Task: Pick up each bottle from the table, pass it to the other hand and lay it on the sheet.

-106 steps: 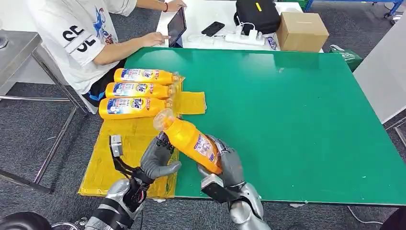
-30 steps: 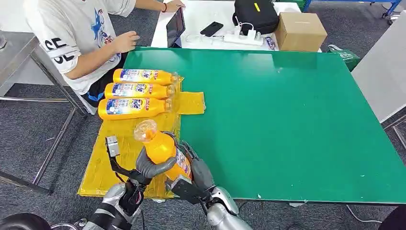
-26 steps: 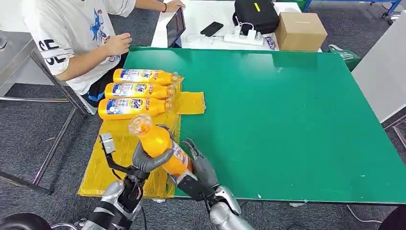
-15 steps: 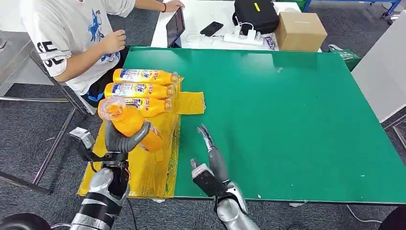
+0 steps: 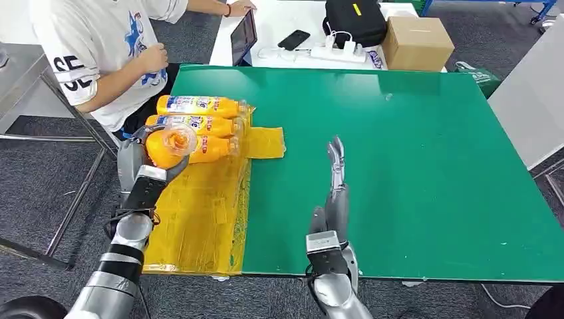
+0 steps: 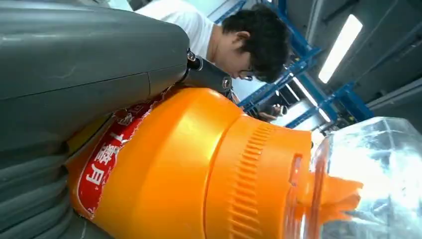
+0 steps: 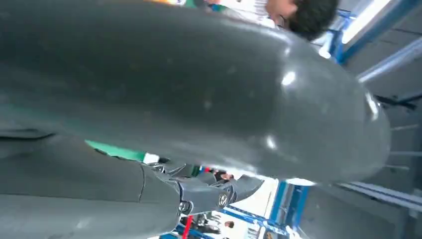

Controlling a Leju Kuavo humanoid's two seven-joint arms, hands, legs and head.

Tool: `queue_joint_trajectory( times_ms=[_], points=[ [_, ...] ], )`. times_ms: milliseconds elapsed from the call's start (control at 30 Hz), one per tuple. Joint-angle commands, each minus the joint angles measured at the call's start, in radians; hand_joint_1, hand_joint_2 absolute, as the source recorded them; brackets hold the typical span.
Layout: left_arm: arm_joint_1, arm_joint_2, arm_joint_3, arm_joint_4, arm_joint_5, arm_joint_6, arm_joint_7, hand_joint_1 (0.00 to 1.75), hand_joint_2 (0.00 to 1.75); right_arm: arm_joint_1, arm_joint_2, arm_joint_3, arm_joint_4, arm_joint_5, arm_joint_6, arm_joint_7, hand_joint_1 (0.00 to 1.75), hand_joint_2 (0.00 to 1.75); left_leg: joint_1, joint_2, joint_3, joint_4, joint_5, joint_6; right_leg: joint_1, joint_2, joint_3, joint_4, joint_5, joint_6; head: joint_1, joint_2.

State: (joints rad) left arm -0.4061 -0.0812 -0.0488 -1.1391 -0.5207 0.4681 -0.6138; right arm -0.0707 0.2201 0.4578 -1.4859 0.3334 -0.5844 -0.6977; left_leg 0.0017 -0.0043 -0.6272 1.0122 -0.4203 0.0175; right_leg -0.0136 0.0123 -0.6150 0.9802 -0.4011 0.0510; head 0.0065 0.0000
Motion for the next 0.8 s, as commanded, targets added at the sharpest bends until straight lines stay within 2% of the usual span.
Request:
queue_joint_trajectory(
  times_ms=[33, 100, 167, 233, 300, 333, 400, 633, 800],
  points=[
    [-0.081, 0.090, -0.104, 0.196, -0.211, -0.034, 0.074, 1.75, 1.75, -0.011, -0.062, 0.009, -0.100, -0.079, -0.082, 0.000, 0.00, 0.00, 0.002, -0.003, 0.005, 0.000, -0.002, -0.001, 0.002, -0.004, 0.007, -0.001, -0.002, -0.002, 0.000, 0.000],
    [-0.097, 0.135, -0.174, 0.287, -0.380, 0.003, 0.105, 1.75, 1.75, -0.006, -0.075, -0.008, -0.138, -0.101, -0.101, 0.000, 0.00, 0.00, 0.000, -0.001, 0.003, -0.001, 0.000, -0.001, 0.000, -0.002, 0.003, -0.001, -0.001, -0.001, 0.000, 0.000],
    [-0.101, 0.171, -0.219, 0.343, -0.470, 0.015, 0.115, 1.75, 1.75, 0.003, -0.076, -0.031, -0.151, -0.126, -0.073, 0.000, 0.00, 0.00, 0.000, -0.001, 0.003, -0.001, 0.000, -0.001, 0.000, -0.002, 0.004, -0.001, -0.001, -0.001, 0.000, 0.000],
    [-0.099, 0.193, -0.242, 0.369, -0.502, -0.002, 0.116, 1.75, 1.75, 0.006, -0.076, -0.037, -0.154, -0.127, -0.062, 0.000, 0.00, 0.00, 0.002, -0.001, 0.010, -0.001, -0.002, -0.002, 0.002, -0.003, 0.010, -0.002, -0.003, -0.003, 0.000, 0.000],
    [-0.097, 0.196, -0.245, 0.379, -0.503, -0.017, 0.117, 1.75, 1.75, 0.007, -0.076, -0.036, -0.152, -0.125, -0.063, 0.000, 0.00, 0.00, 0.000, 0.001, 0.002, -0.001, 0.000, -0.001, 0.000, 0.000, 0.002, -0.001, 0.000, -0.001, 0.000, 0.000],
    [-0.092, 0.189, -0.248, 0.385, -0.465, -0.112, 0.098, 1.75, 1.75, 0.010, -0.075, -0.037, -0.155, -0.117, -0.075, 0.000, 0.00, 0.00, 0.001, 0.001, 0.005, -0.001, -0.002, -0.001, 0.001, 0.000, 0.005, -0.001, -0.001, -0.002, 0.000, 0.000],
    [-0.081, 0.191, -0.265, 0.389, -0.467, -0.144, 0.096, 1.75, 1.75, 0.012, -0.069, -0.044, -0.148, -0.138, -0.066, 0.000, 0.00, 0.00, 0.001, 0.000, 0.004, -0.001, -0.001, -0.001, 0.001, -0.002, 0.004, -0.001, -0.001, -0.002, 0.000, 0.000],
    [-0.099, 0.200, -0.361, 0.485, -0.555, -0.136, 0.144, 1.75, 1.75, 0.005, -0.048, -0.082, -0.063, -0.179, 0.041, 0.000, 0.00, 0.00, 0.001, 0.000, 0.004, -0.001, -0.001, -0.001, 0.001, -0.001, 0.004, -0.001, -0.001, -0.001, 0.000, 0.000],
    [-0.094, 0.196, -0.361, 0.491, -0.526, -0.148, 0.133, 1.75, 1.75, -0.004, -0.036, -0.083, -0.013, -0.164, 0.078, 0.000, 0.00, 0.00, 0.001, 0.001, 0.007, -0.002, -0.002, -0.002, 0.002, 0.000, 0.007, -0.002, -0.001, -0.002, 0.000, 0.000]
  ],
)
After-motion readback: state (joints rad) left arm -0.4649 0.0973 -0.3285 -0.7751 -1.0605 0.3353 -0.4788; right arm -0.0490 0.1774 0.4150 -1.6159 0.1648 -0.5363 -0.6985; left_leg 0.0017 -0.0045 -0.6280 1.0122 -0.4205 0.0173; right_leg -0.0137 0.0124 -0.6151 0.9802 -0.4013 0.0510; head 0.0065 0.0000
